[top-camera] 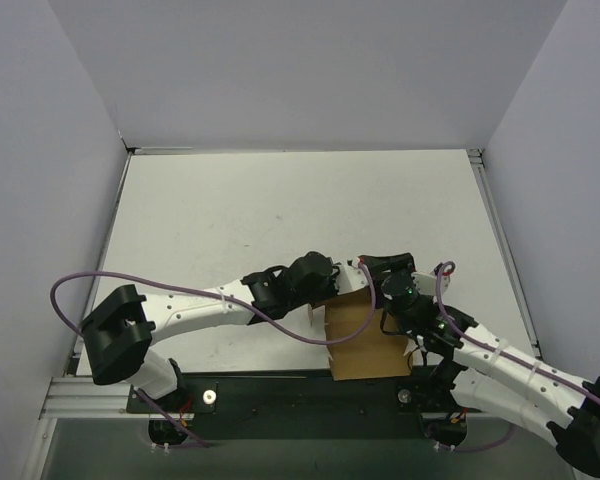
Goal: Fold the paper box
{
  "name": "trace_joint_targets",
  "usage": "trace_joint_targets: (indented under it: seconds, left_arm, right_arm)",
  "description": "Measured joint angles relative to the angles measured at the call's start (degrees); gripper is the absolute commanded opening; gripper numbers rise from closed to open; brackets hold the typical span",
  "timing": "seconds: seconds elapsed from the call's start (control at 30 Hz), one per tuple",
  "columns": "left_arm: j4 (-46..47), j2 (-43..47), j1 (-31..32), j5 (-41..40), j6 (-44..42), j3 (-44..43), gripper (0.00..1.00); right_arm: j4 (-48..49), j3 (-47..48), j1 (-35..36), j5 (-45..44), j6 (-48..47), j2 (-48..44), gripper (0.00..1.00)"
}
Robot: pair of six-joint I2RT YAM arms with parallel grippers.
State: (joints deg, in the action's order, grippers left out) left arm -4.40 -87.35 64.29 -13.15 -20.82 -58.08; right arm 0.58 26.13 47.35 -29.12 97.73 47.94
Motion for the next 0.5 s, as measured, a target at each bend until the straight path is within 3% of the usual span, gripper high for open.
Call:
trace_joint_targets:
  seconds: [0.13, 0.37, 0.5]
  left_arm:
    - [-1.27, 0.26, -2.01, 2.6, -1.81, 0.02, 0.0]
    - [-12.09, 5.75, -10.95, 14.45, -3.69, -1.4, 0.0]
    - [-20.48, 7.34, -13.62, 21.66, -5.18, -6.97, 0.0]
  right_arm:
    - [-0.5, -0.31, 0.0, -0.07, -6.73, -7.69, 0.78]
    - [-6.32, -0.24, 0.0, 1.01, -26.88, -25.81, 0.83]
    - [-10.12, 2.38, 0.0, 4.59, -43.56, -28.09, 0.82]
